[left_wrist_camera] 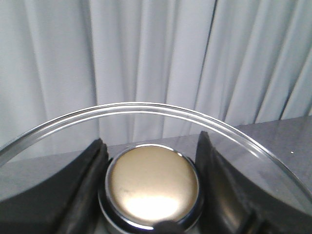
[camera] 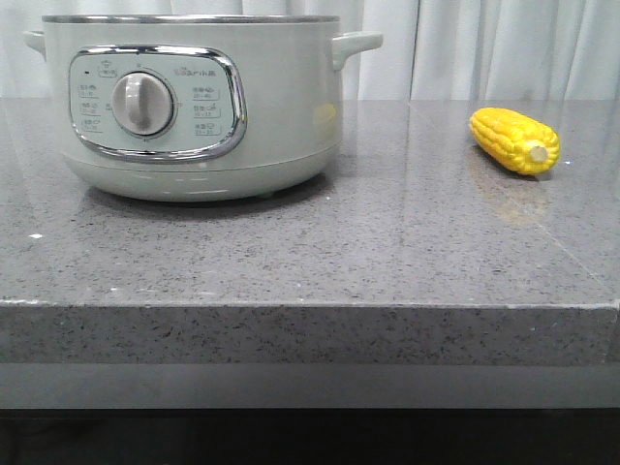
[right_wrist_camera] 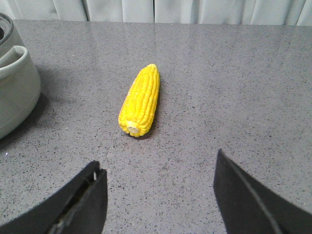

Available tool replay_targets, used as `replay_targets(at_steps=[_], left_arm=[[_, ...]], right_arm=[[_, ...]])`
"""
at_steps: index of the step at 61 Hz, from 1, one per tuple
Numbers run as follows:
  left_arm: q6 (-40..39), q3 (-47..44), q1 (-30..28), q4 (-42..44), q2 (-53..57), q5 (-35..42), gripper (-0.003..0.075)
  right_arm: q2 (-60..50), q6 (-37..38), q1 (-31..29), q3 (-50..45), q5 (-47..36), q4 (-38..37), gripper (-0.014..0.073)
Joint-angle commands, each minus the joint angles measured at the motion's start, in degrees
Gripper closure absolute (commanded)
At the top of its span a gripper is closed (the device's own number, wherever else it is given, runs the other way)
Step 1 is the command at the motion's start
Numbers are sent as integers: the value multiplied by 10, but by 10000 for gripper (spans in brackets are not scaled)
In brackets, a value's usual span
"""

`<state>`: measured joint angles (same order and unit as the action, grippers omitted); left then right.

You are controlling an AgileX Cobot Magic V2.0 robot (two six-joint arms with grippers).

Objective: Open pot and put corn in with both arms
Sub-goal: 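Lift the glass lid off the pot with the left gripper, then lower the open right gripper over the yellow corn and close it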

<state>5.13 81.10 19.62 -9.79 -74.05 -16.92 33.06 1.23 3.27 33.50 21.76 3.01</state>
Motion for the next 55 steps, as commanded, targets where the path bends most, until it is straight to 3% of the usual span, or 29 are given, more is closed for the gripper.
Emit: replay_targets(at_steps=[1,17,28,40,55], left_arm=[[-1,11,-34,-4,64,39,555],[-1,-140,-130,-4,186,39,555],[-1,-246,-174,-4,256,40,555],[-1,-292,-174,-4,282,48,555],[-1,-292,-174,-4,282,46,555]], right_arm=[[4,-2,-2,19,-41,-4,103],[4,-2,-2,19,-34,0,103],[29,-2,18,41,14,7,103],[131,-2,76,141,97,7,103],[301,-2,59,308,203,6,67]])
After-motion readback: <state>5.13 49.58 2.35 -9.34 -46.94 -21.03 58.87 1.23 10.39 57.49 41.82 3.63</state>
